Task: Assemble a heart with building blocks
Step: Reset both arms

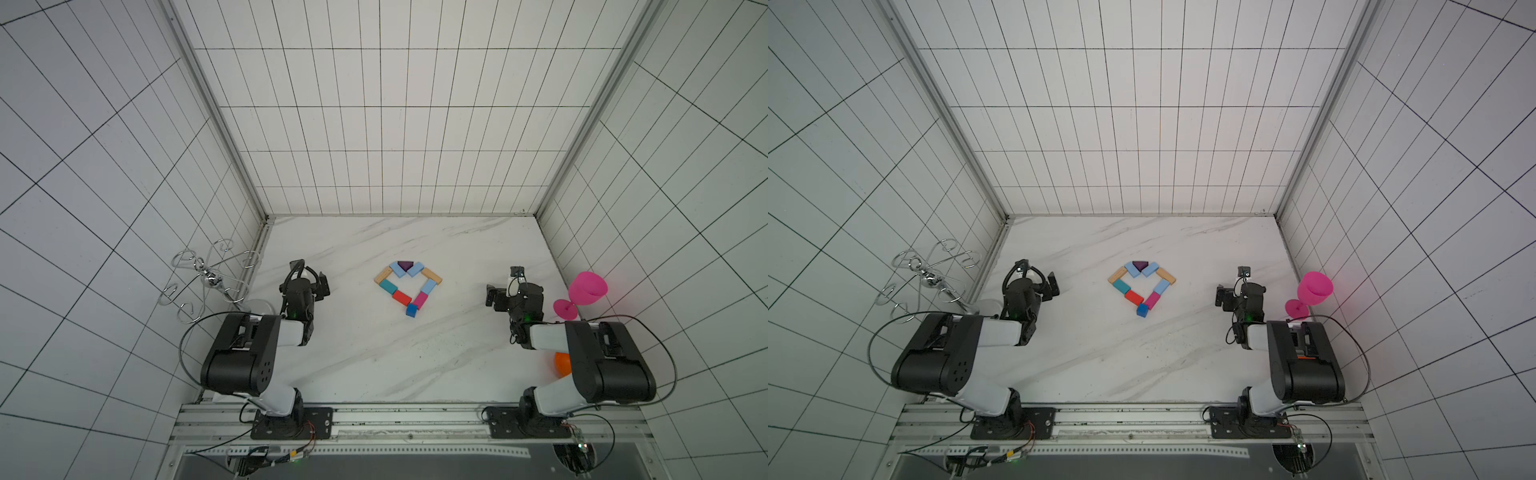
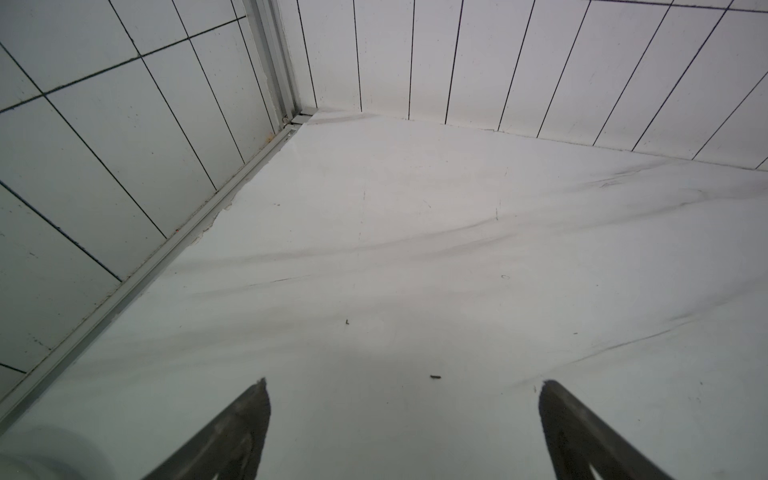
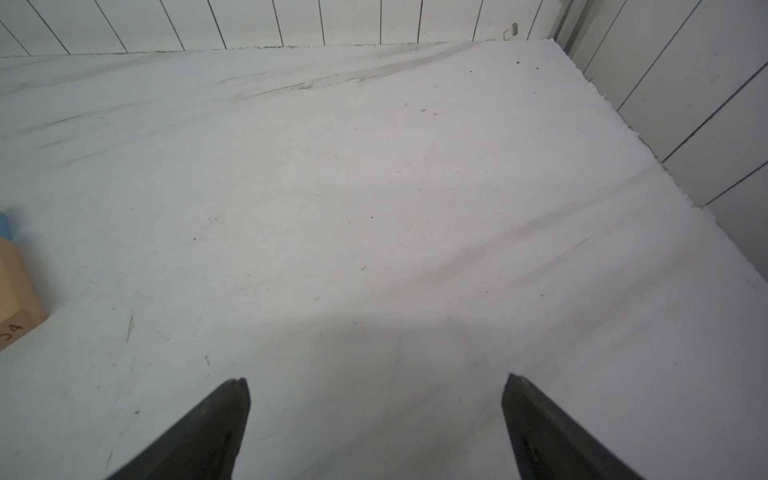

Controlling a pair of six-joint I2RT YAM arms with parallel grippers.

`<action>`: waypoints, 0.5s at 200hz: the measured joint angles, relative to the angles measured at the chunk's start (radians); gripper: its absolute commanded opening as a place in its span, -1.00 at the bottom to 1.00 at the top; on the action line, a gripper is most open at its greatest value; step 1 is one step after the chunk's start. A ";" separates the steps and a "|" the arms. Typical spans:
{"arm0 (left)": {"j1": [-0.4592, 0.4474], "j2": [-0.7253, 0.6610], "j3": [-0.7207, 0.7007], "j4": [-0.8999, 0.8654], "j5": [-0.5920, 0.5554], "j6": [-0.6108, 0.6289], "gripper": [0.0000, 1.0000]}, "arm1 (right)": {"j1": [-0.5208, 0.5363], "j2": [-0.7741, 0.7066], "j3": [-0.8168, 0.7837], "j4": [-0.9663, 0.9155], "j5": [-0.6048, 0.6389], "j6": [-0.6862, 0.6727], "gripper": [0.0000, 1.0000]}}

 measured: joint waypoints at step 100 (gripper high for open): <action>0.048 -0.002 0.034 -0.001 0.035 -0.001 0.98 | -0.019 0.017 0.051 0.031 -0.041 0.005 0.97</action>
